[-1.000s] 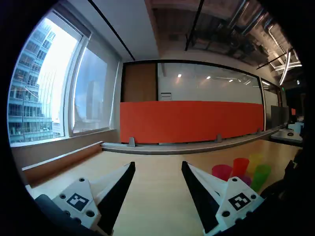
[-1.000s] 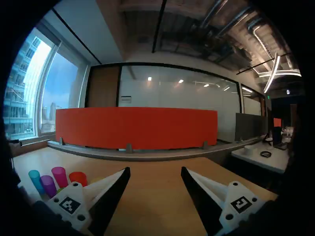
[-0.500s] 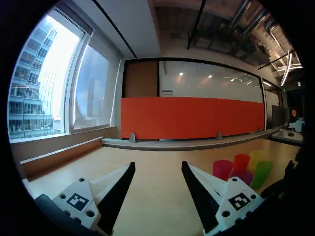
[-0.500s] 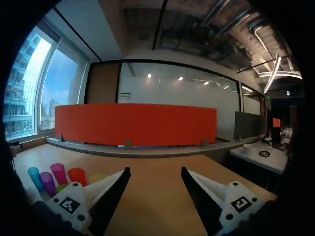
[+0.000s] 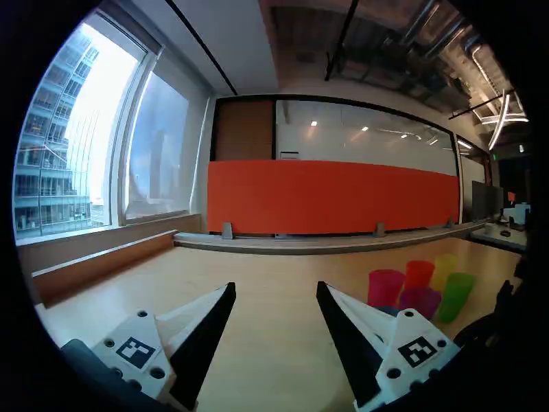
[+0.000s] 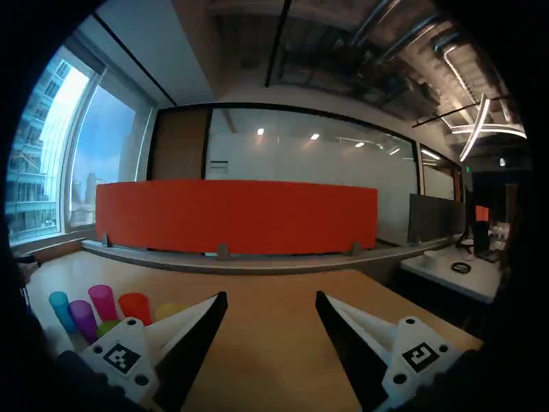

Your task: Pour water

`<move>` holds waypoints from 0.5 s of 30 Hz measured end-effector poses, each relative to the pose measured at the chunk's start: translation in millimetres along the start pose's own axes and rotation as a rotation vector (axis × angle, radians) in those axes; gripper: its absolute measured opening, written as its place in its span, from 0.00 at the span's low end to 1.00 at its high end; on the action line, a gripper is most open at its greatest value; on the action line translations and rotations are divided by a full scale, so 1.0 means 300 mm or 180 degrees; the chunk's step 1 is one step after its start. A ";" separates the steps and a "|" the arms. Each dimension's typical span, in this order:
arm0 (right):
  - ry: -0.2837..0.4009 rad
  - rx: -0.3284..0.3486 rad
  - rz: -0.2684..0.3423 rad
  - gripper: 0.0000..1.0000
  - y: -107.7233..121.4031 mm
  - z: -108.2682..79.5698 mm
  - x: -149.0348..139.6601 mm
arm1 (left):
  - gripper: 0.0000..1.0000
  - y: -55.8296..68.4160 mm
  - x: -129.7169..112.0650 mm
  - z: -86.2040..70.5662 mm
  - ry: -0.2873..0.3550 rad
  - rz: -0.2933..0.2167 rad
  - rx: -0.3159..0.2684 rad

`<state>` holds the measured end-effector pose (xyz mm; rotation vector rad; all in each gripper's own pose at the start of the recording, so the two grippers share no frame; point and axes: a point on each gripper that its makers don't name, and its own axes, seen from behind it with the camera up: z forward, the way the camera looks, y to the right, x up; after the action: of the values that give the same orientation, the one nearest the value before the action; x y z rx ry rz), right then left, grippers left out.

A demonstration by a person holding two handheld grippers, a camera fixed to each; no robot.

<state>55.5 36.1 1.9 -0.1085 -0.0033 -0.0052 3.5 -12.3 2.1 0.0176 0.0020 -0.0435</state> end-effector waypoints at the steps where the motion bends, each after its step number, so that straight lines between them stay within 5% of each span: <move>1: -0.0003 0.0005 0.0003 1.00 -0.001 0.001 0.000 | 0.87 0.002 -0.002 0.000 -0.0003 0.0002 -0.0003; 15: 0.0003 0.0007 0.0024 1.00 0.001 0.002 0.008 | 0.87 0.014 -0.023 0.001 -0.0008 0.0033 -0.0026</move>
<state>57.9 36.4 2.6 -0.1062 -0.0019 0.0023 -3.2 -7.9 2.6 0.0095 -0.0004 -0.0332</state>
